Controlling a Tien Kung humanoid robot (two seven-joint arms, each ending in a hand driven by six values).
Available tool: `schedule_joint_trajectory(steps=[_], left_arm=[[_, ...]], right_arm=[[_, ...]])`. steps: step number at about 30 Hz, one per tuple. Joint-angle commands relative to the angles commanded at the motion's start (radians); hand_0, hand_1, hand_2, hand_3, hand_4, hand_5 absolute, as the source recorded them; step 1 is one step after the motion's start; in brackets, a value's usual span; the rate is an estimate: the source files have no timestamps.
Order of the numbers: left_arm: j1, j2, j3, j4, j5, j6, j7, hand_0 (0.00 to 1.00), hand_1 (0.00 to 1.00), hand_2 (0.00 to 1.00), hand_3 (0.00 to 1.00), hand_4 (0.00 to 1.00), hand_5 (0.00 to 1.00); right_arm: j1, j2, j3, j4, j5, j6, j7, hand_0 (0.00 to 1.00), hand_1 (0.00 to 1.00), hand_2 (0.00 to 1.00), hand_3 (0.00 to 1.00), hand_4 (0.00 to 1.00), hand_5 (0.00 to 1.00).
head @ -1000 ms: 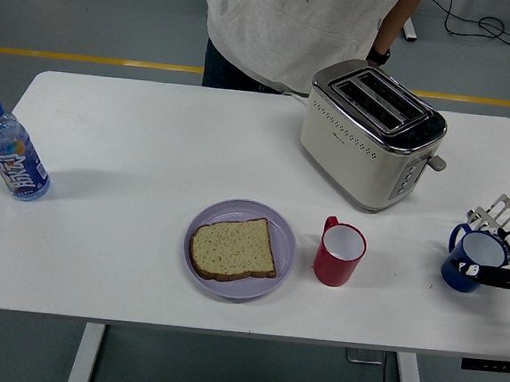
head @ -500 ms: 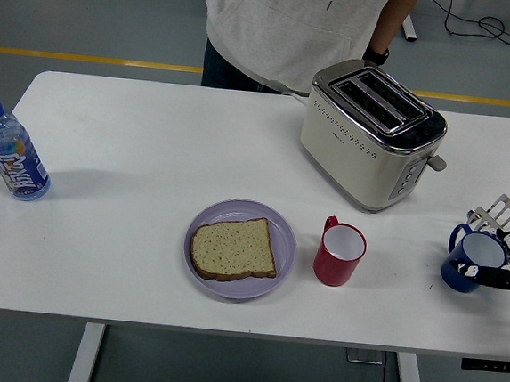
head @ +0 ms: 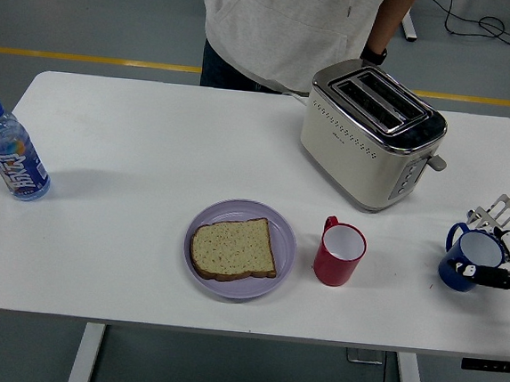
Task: Pick up the cup,pour liquid into bread,place the cup on the desk
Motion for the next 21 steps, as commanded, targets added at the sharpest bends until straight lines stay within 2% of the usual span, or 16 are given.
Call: schedule_joint_trajectory(steps=[21], left_arm=[[0.005, -0.001, -0.019, 0.001, 0.036, 0.001, 0.012, 0.7, 0.715, 0.722, 0.575, 0.257, 0.998]], right_arm=[[-0.005, 0.016, -0.037, 0.042, -0.03, -0.013, 0.002, 0.435, 0.426, 0.55, 0.57, 0.683, 0.075]])
